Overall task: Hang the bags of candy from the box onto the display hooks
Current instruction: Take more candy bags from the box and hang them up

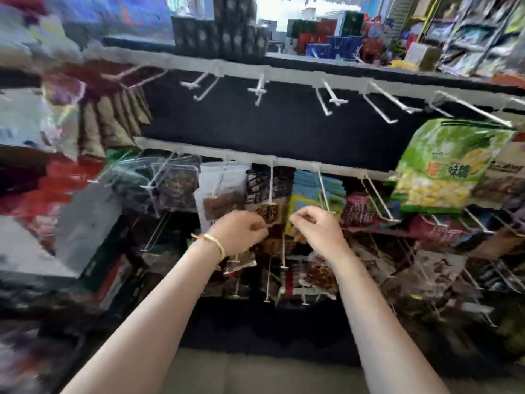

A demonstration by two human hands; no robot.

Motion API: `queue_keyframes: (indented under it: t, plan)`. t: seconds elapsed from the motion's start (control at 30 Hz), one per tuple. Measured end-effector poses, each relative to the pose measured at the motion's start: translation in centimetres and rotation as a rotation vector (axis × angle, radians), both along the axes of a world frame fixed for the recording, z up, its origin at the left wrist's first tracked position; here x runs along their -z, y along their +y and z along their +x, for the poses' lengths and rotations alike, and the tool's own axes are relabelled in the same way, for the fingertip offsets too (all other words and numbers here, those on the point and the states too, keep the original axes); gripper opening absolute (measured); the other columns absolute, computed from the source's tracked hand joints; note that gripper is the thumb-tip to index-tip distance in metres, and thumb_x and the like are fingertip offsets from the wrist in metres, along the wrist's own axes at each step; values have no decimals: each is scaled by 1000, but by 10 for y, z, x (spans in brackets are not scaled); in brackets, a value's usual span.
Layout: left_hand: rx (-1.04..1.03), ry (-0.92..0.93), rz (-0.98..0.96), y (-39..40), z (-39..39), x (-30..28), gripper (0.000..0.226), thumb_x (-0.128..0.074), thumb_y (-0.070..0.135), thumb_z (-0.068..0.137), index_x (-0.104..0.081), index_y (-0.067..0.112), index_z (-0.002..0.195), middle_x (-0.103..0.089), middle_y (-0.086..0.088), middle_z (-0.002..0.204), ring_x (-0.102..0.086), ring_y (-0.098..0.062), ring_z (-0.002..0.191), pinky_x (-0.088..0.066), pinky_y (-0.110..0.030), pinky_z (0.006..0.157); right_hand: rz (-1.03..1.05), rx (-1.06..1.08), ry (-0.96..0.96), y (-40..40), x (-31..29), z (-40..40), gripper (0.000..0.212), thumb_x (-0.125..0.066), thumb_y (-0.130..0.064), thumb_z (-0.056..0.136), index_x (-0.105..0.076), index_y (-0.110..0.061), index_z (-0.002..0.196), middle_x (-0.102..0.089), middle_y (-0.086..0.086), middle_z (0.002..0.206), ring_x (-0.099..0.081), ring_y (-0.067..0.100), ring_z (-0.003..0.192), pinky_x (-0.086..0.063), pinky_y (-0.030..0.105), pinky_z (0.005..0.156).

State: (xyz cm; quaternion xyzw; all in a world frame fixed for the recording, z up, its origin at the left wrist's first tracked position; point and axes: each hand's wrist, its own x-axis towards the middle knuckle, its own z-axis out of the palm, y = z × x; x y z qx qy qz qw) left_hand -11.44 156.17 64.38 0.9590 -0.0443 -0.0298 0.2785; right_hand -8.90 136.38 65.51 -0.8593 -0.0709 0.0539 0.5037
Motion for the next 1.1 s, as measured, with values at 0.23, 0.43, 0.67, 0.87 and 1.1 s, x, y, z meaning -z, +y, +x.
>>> queue_keyframes:
  t: [0.23,0.43,0.67,0.87,1.1]
  plan:
    - [-182,-79,-156,161,-75,19,17,-63,31,95,-76,21,94,-73,7,86,-66,-12,79,-55,-33,80,42,-140,31,167,9,-44,15,-62,-20,98,-69,-11,88,-70,5,75,-66,14,63,-58,39,71]
    - [-335,-328,-261,283,-94,23,12,-68,20,93,-78,14,92,-72,10,78,-64,-4,63,-55,-28,70,115,-257,-5,298,8,-40,15,-61,-19,97,-69,-12,87,-71,8,77,-66,13,63,-57,27,64]
    - [-573,-386,-125,427,-96,21,22,-64,33,87,-77,16,83,-70,2,69,-62,-18,61,-55,-38,65,202,-535,96,476,24,-11,6,-63,-17,97,-66,-17,93,-73,16,90,-72,26,82,-60,40,81]
    - [-638,-249,148,544,-88,12,15,-69,34,89,-77,21,87,-71,2,84,-64,-19,78,-52,-33,73,-137,-689,92,596,40,15,22,-69,-33,91,-66,-20,108,-69,0,103,-67,16,92,-57,37,85]
    - [-434,-136,152,607,-43,21,14,-66,28,87,-78,21,87,-73,-1,86,-67,-24,83,-55,-34,75,-621,-499,79,648,69,65,43,-65,-24,88,-56,-11,128,-59,13,131,-59,30,117,-48,33,95]
